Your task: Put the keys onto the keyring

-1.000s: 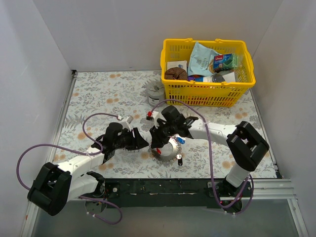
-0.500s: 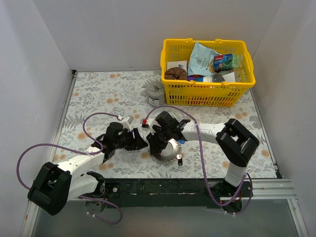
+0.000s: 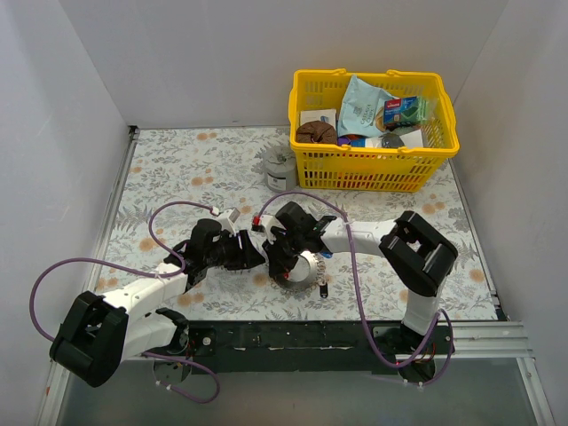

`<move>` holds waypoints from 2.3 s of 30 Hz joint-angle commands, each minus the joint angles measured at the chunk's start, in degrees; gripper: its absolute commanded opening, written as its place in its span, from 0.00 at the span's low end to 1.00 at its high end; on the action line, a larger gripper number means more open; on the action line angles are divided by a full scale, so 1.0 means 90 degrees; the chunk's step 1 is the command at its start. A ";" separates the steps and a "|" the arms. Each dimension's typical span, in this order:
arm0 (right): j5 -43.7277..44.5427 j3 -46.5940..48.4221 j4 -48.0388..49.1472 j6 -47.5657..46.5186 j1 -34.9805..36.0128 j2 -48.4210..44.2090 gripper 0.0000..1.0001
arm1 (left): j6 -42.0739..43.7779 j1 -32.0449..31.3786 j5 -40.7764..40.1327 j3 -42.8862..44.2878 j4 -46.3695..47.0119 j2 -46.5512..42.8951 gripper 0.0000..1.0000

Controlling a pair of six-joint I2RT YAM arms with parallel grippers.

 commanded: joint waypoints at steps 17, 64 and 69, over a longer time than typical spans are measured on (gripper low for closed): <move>-0.0461 -0.0290 0.0762 0.0166 -0.0123 -0.0516 0.33 | 0.0181 0.0019 -0.0140 0.0158 -0.0217 -0.0321 0.45; 0.0232 0.0627 -0.0300 0.0069 0.0179 0.0197 0.31 | 0.0191 0.0028 -0.0403 0.0246 -0.0559 -0.0818 0.49; 0.0222 0.0734 -0.0339 0.0078 0.0179 0.0246 0.01 | 0.0201 0.0048 -0.0462 0.0256 -0.0627 -0.0936 0.49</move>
